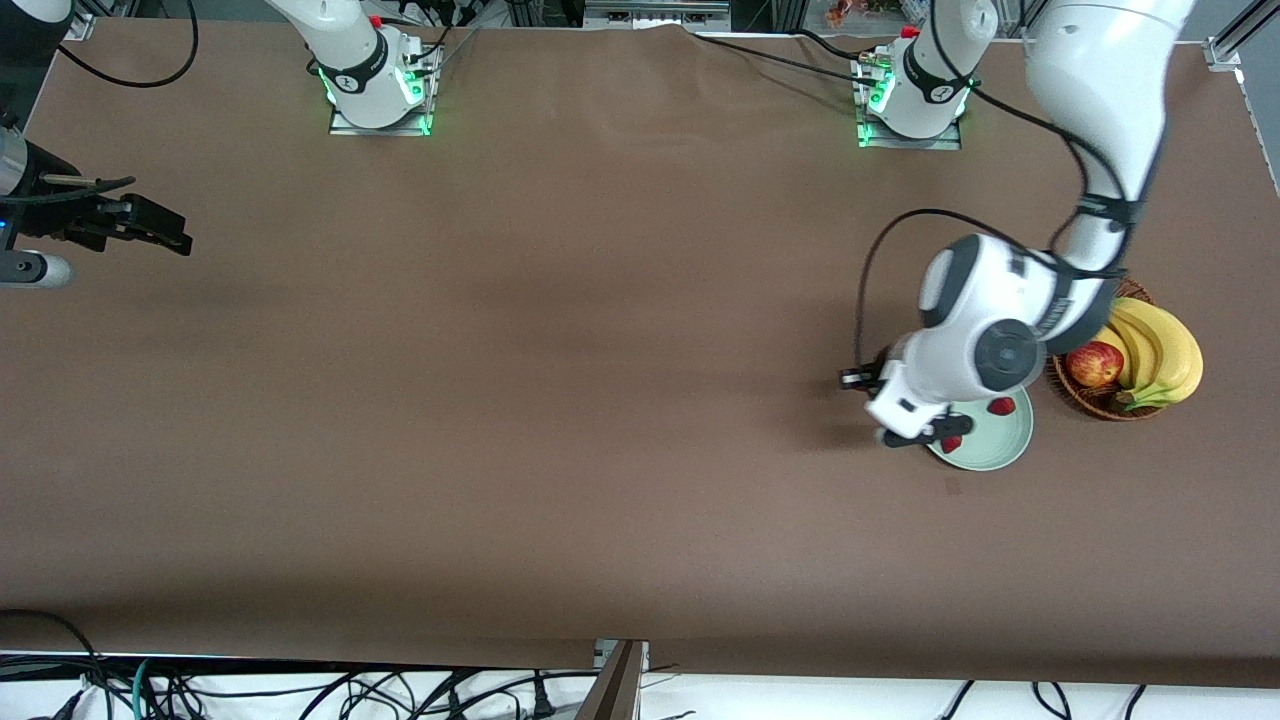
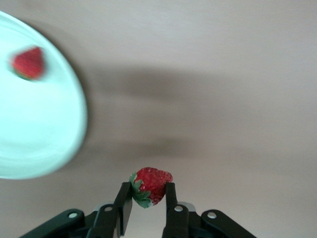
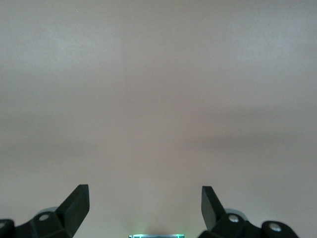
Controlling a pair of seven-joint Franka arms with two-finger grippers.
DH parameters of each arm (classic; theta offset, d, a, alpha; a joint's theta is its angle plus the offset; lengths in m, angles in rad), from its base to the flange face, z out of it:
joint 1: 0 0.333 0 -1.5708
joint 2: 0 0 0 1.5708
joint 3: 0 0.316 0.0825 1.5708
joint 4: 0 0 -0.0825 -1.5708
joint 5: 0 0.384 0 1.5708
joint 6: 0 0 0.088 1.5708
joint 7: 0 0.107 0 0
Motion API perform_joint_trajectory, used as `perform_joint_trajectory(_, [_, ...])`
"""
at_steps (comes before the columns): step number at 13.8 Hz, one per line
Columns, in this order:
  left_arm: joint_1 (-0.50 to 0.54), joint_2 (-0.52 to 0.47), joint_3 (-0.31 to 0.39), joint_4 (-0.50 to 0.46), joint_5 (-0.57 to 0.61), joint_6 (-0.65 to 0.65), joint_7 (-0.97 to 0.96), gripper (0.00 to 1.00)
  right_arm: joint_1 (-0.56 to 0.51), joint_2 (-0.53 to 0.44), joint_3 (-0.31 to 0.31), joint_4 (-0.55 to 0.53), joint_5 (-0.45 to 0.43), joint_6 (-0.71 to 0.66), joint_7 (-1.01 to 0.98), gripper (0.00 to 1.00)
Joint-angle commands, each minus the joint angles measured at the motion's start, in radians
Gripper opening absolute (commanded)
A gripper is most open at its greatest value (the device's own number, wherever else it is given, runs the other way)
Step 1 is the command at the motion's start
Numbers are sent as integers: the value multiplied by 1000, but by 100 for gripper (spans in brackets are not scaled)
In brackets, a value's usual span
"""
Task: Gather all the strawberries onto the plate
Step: 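Carry the strawberry onto the plate and open the left gripper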
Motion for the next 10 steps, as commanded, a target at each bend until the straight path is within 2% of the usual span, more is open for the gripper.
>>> perform_joint_trajectory(1, [113, -19, -7, -27, 16, -18, 254, 11, -7, 11, 5, 28, -7, -15, 9, 100])
perform_joint_trajectory(6, [265, 52, -7, -41, 85, 89, 555, 10, -9, 11, 5, 32, -10, -10, 14, 100])
perform_joint_trajectory(8, [262, 60, -7, -44, 86, 90, 556, 30, -9, 14, 3, 42, -10, -10, 19, 100])
perform_joint_trajectory(10, [260, 60, -8, -48, 86, 87, 557, 100, -9, 14, -3, 42, -7, -10, 20, 100])
